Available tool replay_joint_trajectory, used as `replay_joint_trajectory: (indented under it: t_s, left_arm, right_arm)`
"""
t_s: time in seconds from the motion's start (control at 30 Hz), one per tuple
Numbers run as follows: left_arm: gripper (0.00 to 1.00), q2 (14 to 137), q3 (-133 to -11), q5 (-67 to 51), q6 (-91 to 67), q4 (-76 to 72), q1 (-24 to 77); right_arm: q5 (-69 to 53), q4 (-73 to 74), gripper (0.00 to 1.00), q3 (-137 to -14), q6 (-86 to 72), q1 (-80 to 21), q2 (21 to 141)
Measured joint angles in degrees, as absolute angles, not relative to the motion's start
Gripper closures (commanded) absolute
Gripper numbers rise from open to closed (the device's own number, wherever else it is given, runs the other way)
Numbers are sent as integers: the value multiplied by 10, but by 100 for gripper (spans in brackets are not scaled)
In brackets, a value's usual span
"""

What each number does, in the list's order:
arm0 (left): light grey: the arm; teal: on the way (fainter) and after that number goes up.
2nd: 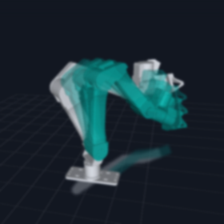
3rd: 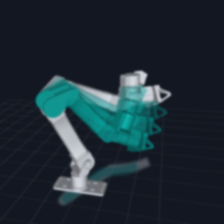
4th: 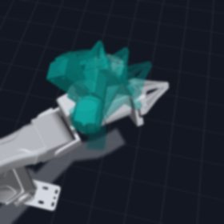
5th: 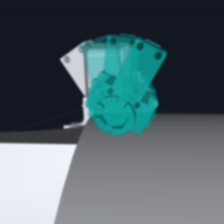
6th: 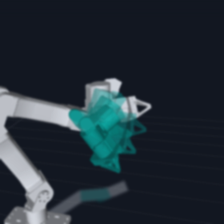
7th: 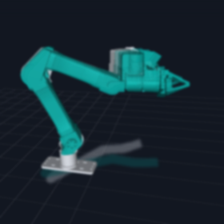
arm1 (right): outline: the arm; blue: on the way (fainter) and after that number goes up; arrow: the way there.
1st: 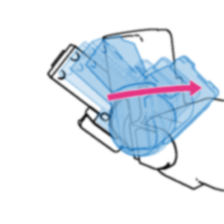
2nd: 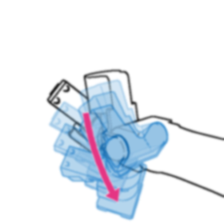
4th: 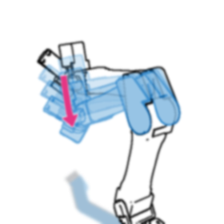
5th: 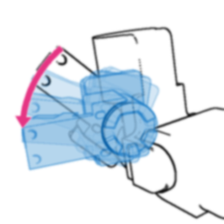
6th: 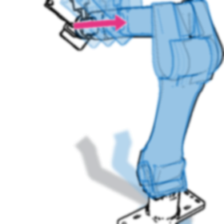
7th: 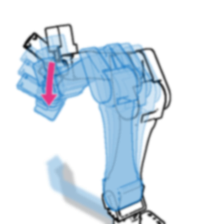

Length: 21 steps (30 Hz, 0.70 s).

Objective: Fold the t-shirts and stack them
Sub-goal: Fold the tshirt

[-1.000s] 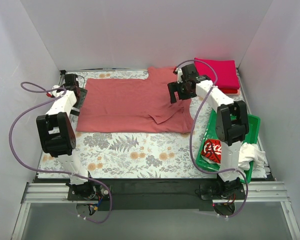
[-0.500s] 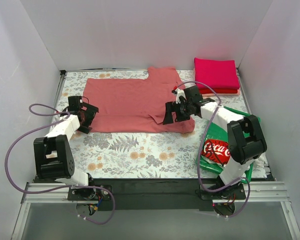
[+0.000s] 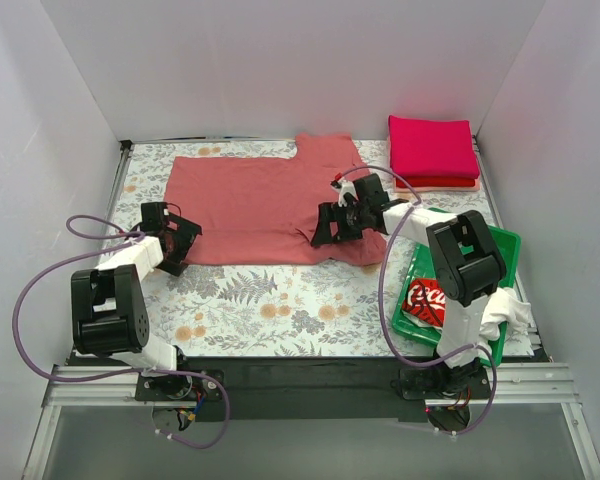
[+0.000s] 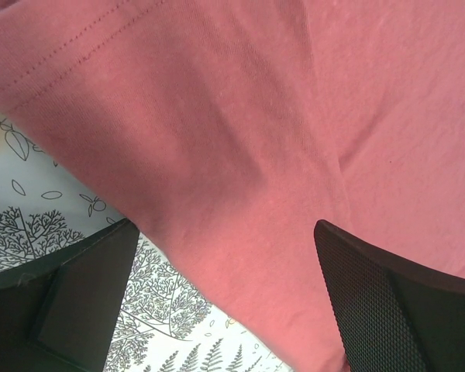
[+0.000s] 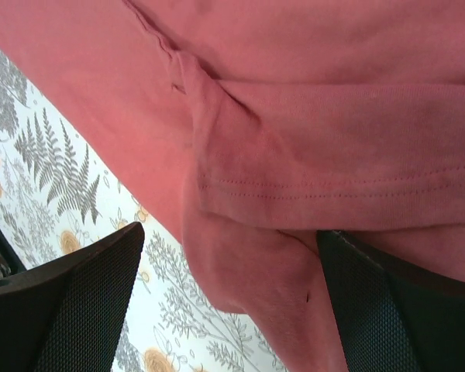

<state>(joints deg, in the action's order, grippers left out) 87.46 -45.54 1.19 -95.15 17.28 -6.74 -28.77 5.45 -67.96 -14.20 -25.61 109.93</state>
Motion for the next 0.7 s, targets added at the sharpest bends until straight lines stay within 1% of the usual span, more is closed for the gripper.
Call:
replay_joint_trajectory:
  t_s: [0.2, 0.37, 0.6, 0.7]
  left_arm:
    - [4, 879, -458, 24, -949, 168, -67]
    - [4, 881, -459, 40, -950, 167, -66]
    - [3, 894, -473, 53, -949, 170, -66]
    - [3, 897, -477, 56, -949, 171, -66]
  right_arm:
    - [-286, 22, 2, -707, -163, -260, 1127]
    - [-269, 11, 2, -750, -177, -261, 1155]
    - [-239, 6, 2, -797, -180, -262, 1161]
    - [-239, 1, 2, -832, -178, -263, 1186]
